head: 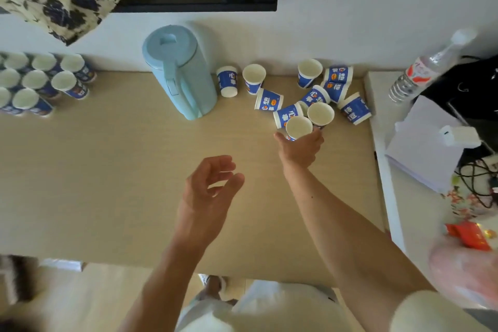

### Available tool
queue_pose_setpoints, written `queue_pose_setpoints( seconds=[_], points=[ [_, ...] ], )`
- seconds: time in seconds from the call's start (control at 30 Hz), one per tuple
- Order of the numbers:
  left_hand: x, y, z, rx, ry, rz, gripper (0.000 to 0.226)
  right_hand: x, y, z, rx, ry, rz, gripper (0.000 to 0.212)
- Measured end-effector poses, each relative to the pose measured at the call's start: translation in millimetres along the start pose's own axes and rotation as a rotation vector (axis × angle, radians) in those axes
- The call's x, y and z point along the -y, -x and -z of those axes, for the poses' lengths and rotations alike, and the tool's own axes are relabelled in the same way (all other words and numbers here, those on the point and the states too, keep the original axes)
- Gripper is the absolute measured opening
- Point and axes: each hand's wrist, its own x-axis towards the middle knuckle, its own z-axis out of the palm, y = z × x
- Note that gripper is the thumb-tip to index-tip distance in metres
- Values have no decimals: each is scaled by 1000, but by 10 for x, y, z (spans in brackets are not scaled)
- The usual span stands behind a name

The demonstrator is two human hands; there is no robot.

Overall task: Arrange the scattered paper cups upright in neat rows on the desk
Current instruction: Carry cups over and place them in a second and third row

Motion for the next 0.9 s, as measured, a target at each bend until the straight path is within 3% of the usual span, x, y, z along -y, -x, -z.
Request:
queue_pose_setpoints(
  seconds=[0.33, 0.4, 0.53, 0.7, 0.77, 0.9],
  points=[
    [7, 51, -80, -25, -67, 23, 27, 9, -96, 75, 0, 28, 115, 84],
    [-4, 3, -159, -15, -133, 8, 30, 42, -19, 196, 113, -34, 171, 78],
    [20, -121, -330, 12, -338, -59, 54, 207, 187, 588, 498, -136, 235, 69],
    [12, -239, -569, 86, -419, -97, 85, 499, 407, 1115, 804, -130, 294, 81],
    [-11, -262, -656, 95, -383, -136, 86, 572, 482, 1270, 853, -128, 296, 79],
    [-59, -298, -790, 50, -306, -193, 65, 637, 540, 1473, 910, -151, 290, 77]
  ],
)
